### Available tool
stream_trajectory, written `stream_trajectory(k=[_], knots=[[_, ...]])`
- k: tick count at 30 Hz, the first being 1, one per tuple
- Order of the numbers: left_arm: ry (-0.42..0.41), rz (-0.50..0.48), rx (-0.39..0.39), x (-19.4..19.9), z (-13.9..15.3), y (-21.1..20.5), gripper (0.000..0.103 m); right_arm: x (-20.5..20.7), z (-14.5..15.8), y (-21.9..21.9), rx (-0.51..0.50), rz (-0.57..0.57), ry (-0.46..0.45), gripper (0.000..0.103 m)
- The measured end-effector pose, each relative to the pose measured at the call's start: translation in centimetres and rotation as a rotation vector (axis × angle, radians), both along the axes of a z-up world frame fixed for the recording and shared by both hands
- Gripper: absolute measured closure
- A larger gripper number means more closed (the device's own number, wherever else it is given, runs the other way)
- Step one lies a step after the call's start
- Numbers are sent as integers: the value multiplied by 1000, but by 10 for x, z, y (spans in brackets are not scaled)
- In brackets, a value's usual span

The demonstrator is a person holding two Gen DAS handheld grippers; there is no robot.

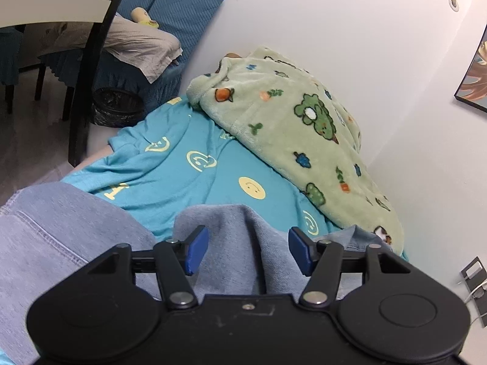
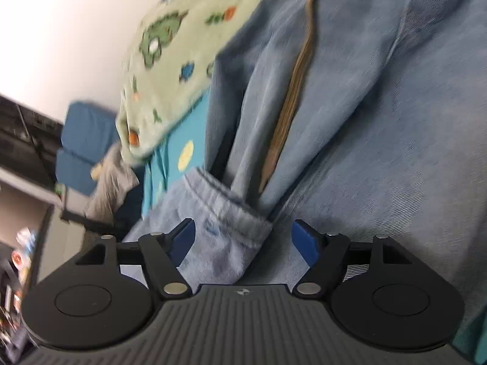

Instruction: Fold clothes

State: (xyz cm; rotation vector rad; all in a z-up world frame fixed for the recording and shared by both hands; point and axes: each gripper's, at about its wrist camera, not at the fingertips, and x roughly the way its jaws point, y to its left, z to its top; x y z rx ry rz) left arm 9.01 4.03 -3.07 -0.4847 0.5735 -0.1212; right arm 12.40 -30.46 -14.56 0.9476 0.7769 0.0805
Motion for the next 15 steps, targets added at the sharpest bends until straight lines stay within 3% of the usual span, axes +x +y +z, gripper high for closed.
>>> stream_trajectory(k=[1, 2, 3, 6, 8, 11, 15], knots=[[-1, 3, 2, 0, 0, 1, 48, 3, -1, 5, -17, 23, 0, 53], [-5, 6, 4, 0, 1, 2, 48, 4, 2, 9, -52, 39, -7, 78], [-13, 4, 6, -1, 2, 2, 48, 1, 8, 13, -96, 39, -27, 84], [-51, -30, -2, -5, 9, -1, 47, -17, 41, 15, -158, 33, -196, 91], [-104, -107, 16, -14, 16, -12, 43, -32, 66, 16, -162, 44, -326, 95], [-190, -245, 78, -29, 23, -37, 40, -47, 92, 13, -92, 80, -504, 95], [-273, -413, 213, -46, 21, -79, 39, -50, 106, 14, -54, 143, -601, 96]])
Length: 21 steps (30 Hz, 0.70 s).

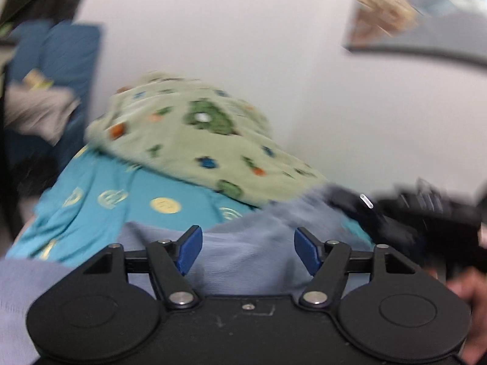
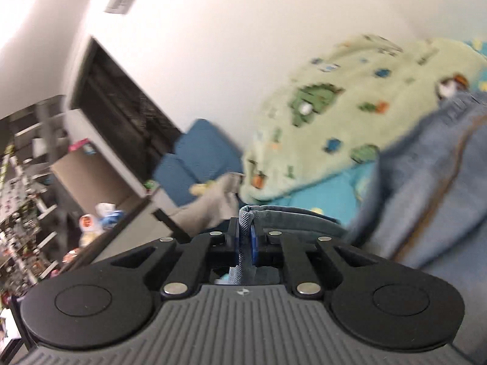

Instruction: Fold clothes

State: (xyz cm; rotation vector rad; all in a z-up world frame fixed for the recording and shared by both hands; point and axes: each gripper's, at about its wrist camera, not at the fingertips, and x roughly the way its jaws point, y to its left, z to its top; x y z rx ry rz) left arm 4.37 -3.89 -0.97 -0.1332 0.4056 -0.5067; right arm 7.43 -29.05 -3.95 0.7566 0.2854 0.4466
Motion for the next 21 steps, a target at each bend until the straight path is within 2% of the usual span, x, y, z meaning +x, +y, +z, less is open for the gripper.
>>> stream_trajectory(k=[2, 4, 7, 9, 11, 12, 14, 15, 16, 21], knots=[[-35, -48, 65, -6, -6, -17, 38, 4, 0, -1, 27, 41, 6, 96], [-66, -40, 139, -10, -12, -32, 38, 7, 0, 0, 51, 85, 3, 96], [-96, 3, 176, -7, -19, -41, 38, 6, 4, 4, 85, 149, -14, 96], [-121, 68, 189, 0, -23, -44, 38, 0, 8, 10, 97, 191, -31, 95], [-132, 152, 165, 11, -24, -41, 38, -2, 10, 16, 86, 220, -48, 95], [-127, 189, 142, 18, -25, -36, 42, -3, 11, 19, 78, 229, -56, 95], [-111, 245, 87, 29, -26, -23, 60, -3, 9, 21, 71, 232, -57, 95], [-105, 262, 68, 31, -24, -18, 79, -1, 8, 22, 66, 229, -52, 94], [-101, 287, 50, 33, -21, -11, 90, 2, 6, 23, 53, 224, -41, 93], [-98, 493, -103, 42, 7, 46, 94, 8, -6, 18, 62, 196, -49, 89]])
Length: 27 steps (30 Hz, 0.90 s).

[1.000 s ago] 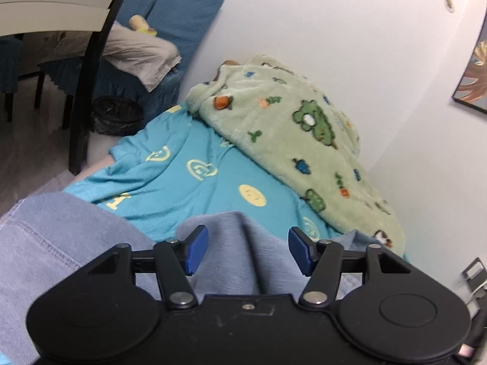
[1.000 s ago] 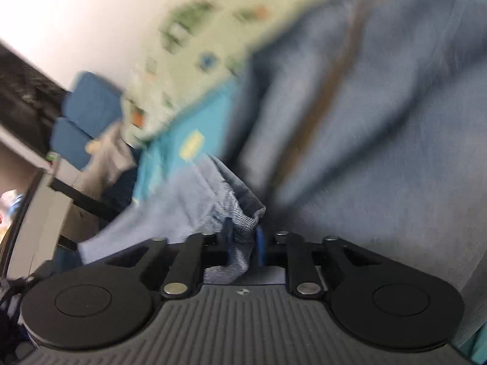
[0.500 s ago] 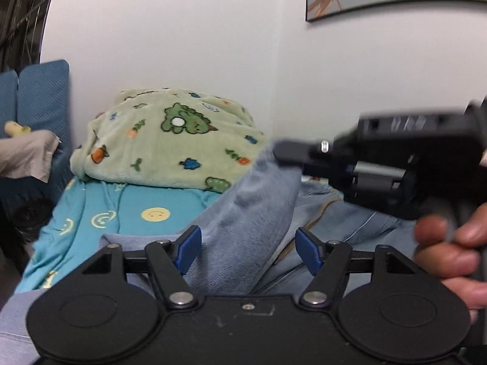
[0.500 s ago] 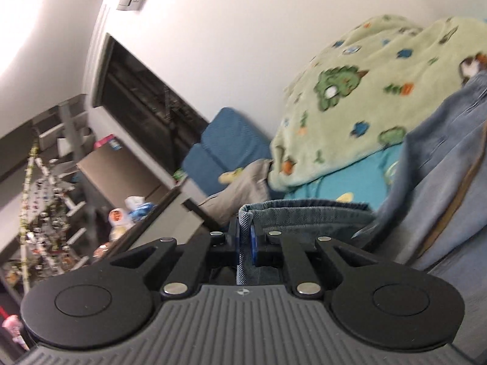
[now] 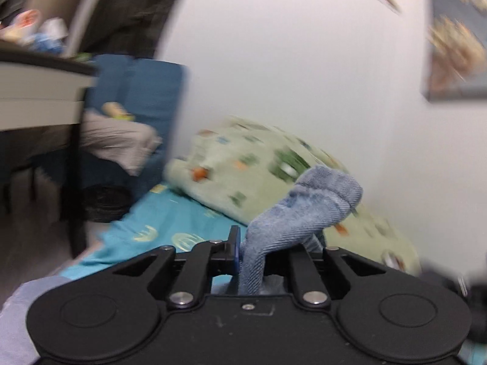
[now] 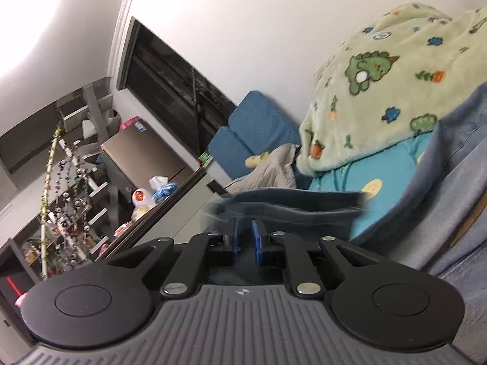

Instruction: Fold clothes

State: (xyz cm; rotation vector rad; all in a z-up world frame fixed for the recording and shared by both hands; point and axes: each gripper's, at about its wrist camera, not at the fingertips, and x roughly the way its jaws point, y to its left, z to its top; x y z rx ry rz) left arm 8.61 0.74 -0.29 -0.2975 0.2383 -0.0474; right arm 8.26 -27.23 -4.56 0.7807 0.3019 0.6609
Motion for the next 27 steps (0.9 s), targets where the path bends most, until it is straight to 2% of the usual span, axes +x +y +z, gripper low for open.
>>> stream_trajectory(k=[4, 8, 11, 15, 19, 23, 27], knots=[[-24, 153, -91, 14, 29, 56, 95, 6, -10, -9, 4, -56, 46, 89], [-17, 322, -191, 31, 52, 118, 97, 13, -24, -13, -20, -110, 152, 89], [10, 450, -292, 35, 54, 166, 98, 17, -31, -12, -60, -135, 199, 89], [54, 593, -431, 36, 35, 216, 98, 22, -38, -6, -128, -153, 228, 89], [180, 641, -579, 57, -1, 252, 98, 30, -51, 1, -204, -172, 289, 89], [246, 596, -616, 85, -22, 267, 98, 38, -66, 4, -276, -193, 365, 89], [267, 548, -580, 115, -34, 269, 96, 46, -79, 5, -285, -193, 443, 86]])
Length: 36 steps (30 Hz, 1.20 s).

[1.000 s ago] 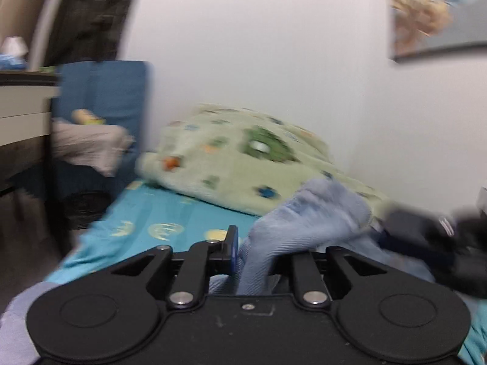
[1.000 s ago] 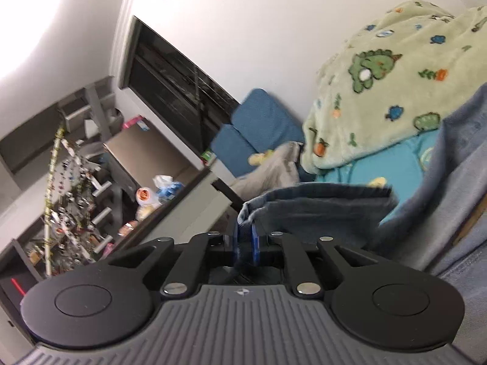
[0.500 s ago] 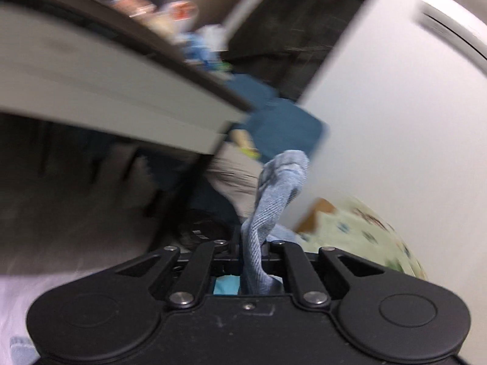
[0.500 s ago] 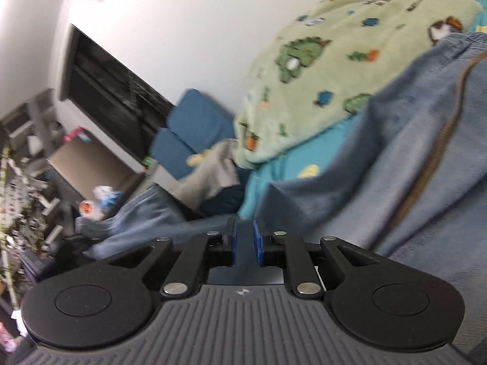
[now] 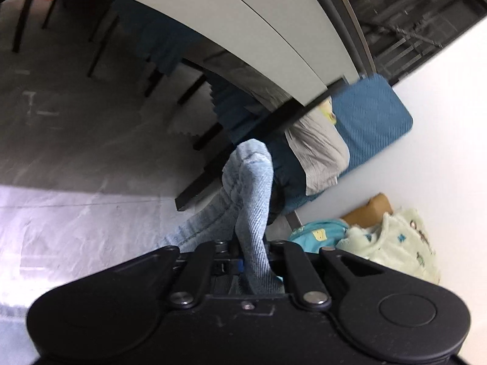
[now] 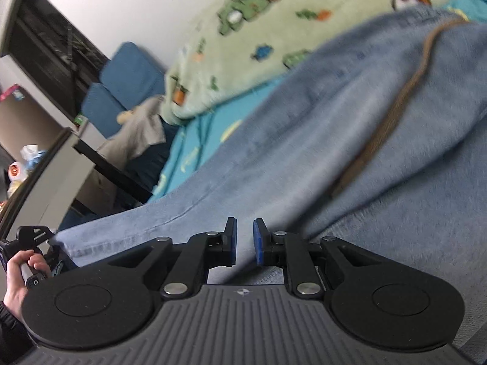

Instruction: Fold clothes

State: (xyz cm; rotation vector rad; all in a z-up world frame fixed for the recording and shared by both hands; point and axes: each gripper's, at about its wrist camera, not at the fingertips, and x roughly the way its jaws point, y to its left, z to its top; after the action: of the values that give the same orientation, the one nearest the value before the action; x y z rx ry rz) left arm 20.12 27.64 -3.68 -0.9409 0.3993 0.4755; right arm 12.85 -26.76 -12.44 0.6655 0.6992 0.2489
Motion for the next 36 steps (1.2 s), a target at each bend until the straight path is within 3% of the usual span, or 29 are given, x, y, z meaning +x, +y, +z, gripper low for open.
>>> stream_trajectory(k=[2, 5, 7, 9, 11, 17, 19, 20, 21, 27, 31, 36], knots=[[19, -34, 18, 13, -11, 1, 96, 2, -3, 1, -1, 1, 18, 83], [55, -66, -3, 23, -28, 5, 82, 4, -8, 3, -2, 7, 38, 80], [83, -69, -52, 22, -38, 8, 56, 7, -10, 5, -3, 11, 50, 74], [107, -73, -102, 22, -47, 12, 44, 10, -10, 6, 3, 16, 60, 64], [105, -85, -134, 18, -47, 15, 43, 11, -9, 8, 23, 37, 60, 56], [121, -122, -161, -1, -38, 3, 38, 17, -10, 35, 44, 155, 79, 60], [137, -137, -179, -2, -38, 0, 38, 20, -8, 46, 41, 193, 67, 76], [153, -142, -187, -5, -37, -3, 38, 22, -6, 50, 44, 210, 54, 93], [165, -147, -201, -9, -37, -7, 38, 24, -3, 53, 54, 228, 33, 102], [168, -171, -370, -42, -40, -36, 38, 45, 21, 47, 126, 211, -92, 103], [178, -178, -379, -65, -43, -63, 36, 49, 17, 28, 206, 213, -15, 102], [218, -205, -373, -73, -51, -79, 36, 45, 7, 31, 211, 232, 126, 99]])
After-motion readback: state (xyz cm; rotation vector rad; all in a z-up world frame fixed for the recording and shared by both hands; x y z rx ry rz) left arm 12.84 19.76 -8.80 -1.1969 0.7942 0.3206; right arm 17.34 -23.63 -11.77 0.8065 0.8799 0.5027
